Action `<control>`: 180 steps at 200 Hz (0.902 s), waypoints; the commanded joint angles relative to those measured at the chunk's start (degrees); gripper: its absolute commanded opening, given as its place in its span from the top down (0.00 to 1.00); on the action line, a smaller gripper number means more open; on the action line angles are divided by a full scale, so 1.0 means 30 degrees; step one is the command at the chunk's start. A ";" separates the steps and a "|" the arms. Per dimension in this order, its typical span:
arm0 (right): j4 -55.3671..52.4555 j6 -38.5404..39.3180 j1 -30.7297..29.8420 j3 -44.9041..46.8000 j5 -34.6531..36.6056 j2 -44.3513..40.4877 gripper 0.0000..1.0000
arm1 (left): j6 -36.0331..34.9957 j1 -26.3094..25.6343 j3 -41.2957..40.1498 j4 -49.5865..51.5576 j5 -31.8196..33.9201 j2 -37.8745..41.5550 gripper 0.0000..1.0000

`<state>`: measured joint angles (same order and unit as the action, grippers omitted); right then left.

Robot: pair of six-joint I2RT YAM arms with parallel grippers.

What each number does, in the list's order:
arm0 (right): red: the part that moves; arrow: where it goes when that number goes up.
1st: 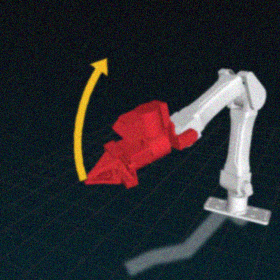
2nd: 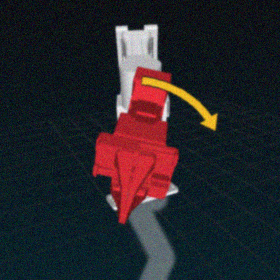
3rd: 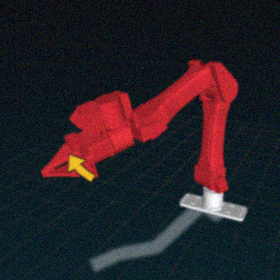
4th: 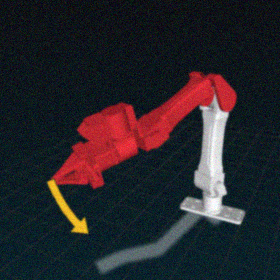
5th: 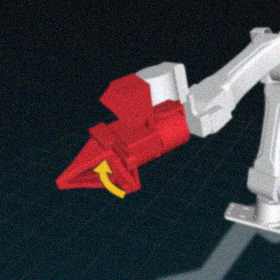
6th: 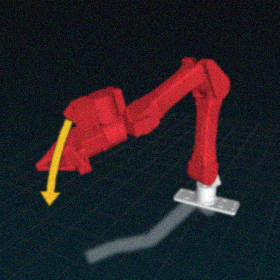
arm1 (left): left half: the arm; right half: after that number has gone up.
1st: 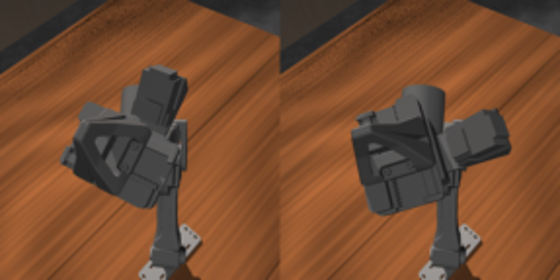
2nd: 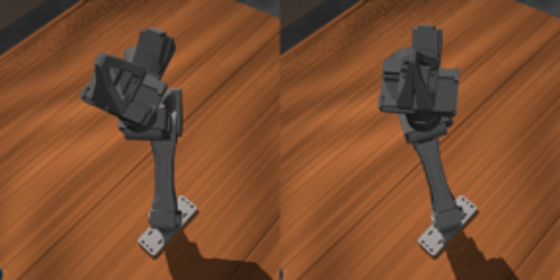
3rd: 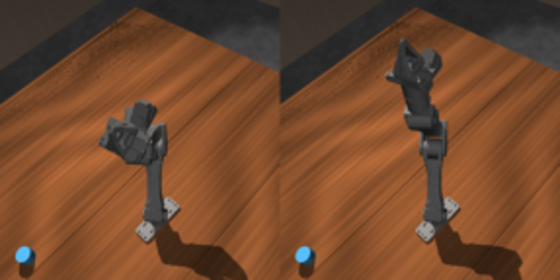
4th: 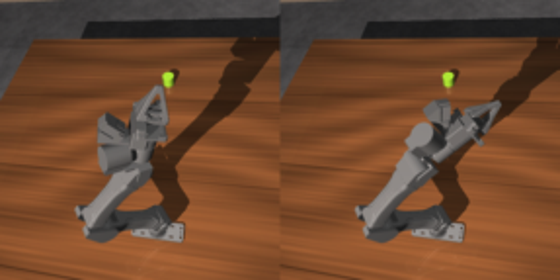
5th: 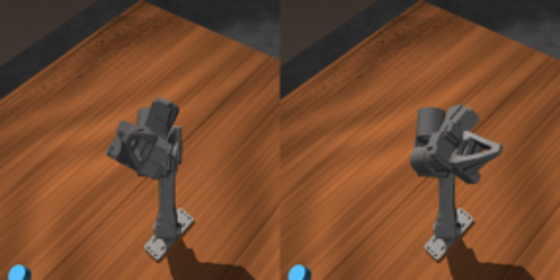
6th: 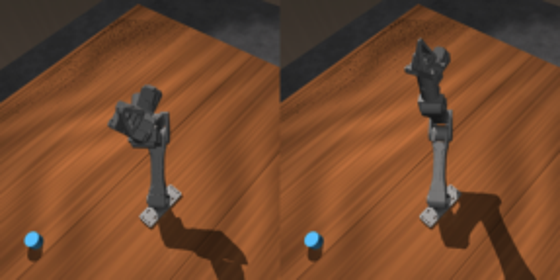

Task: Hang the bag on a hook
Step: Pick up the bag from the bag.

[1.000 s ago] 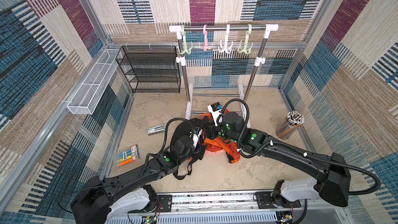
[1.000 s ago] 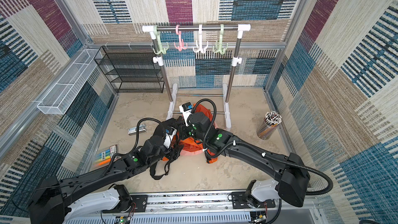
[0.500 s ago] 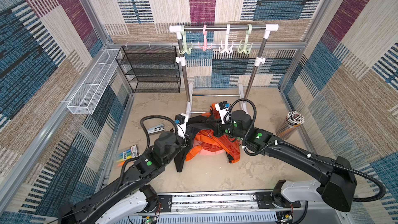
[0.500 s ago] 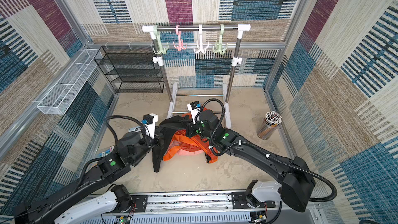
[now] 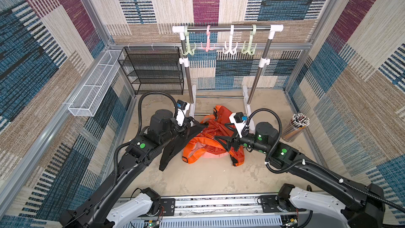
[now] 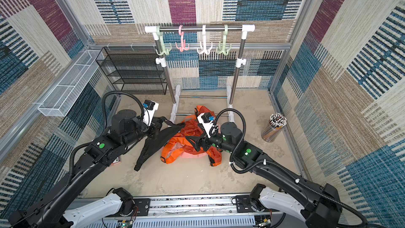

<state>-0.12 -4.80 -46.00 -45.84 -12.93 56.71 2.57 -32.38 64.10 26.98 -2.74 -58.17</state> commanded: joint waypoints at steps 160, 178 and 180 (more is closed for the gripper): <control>0.6954 0.6810 0.1509 -0.6747 -0.2883 1.3771 0.22 | -0.0863 0.2665 0.1281 0.2454 -0.4373 0.0476 1.00; 0.6728 0.6584 0.1677 -0.8298 -0.3162 1.4807 0.66 | -0.0959 0.3177 0.1295 0.2570 -0.4274 0.0662 1.00; 0.6685 0.6581 0.1694 -0.8477 -0.3176 1.4896 0.69 | -0.0955 0.3257 0.1307 0.2561 -0.4221 0.0683 1.00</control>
<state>16.73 15.40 -41.41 -66.52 -20.45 98.74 1.06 -24.10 67.29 34.13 -13.39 -56.75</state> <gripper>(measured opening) 0.606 0.060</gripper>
